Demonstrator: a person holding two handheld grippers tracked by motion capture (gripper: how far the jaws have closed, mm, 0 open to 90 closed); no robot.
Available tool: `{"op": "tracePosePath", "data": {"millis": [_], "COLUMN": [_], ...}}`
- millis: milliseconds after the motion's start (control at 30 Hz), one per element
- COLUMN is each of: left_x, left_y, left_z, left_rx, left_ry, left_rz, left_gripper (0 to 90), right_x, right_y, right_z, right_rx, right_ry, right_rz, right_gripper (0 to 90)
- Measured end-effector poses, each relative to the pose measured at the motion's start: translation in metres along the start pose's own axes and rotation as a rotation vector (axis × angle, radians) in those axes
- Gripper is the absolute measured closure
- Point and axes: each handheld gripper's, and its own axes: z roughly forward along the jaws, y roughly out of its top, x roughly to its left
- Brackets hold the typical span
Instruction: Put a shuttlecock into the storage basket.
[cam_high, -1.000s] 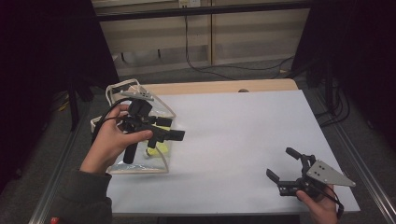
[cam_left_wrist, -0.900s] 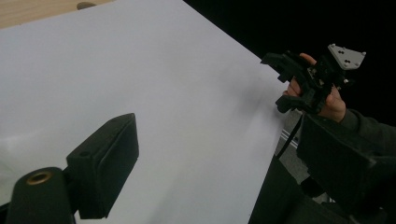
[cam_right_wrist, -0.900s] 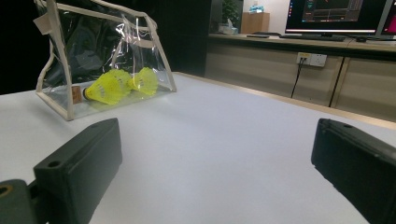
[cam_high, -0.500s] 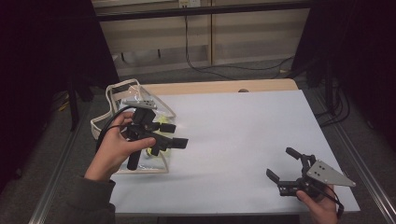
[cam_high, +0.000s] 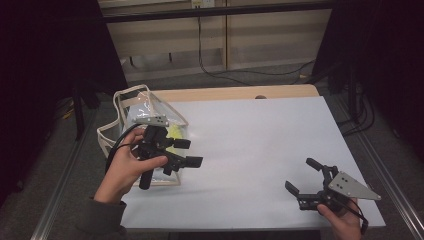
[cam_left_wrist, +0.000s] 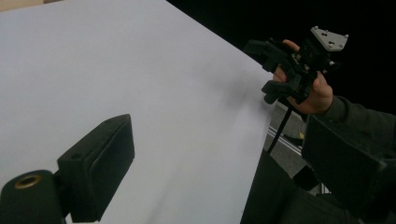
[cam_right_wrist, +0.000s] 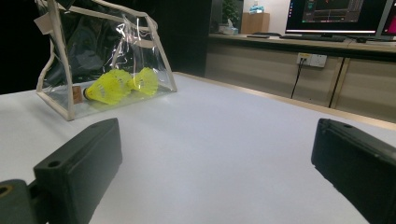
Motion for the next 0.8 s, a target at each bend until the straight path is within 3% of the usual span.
{"op": "tracePosePath", "data": {"millis": [800], "left_x": [0.003], "left_y": [-0.025], "left_z": [0.006], "left_rx": [-0.014], "left_ry": [-0.015], "left_rz": [0.025], "left_gripper": [8.9], "right_x": [0.000], "right_y": [0.000], "right_z": [0.000], "right_rx": [0.000], "right_ry": [0.001], "right_rz": [0.000], "right_gripper": [1.5]}}
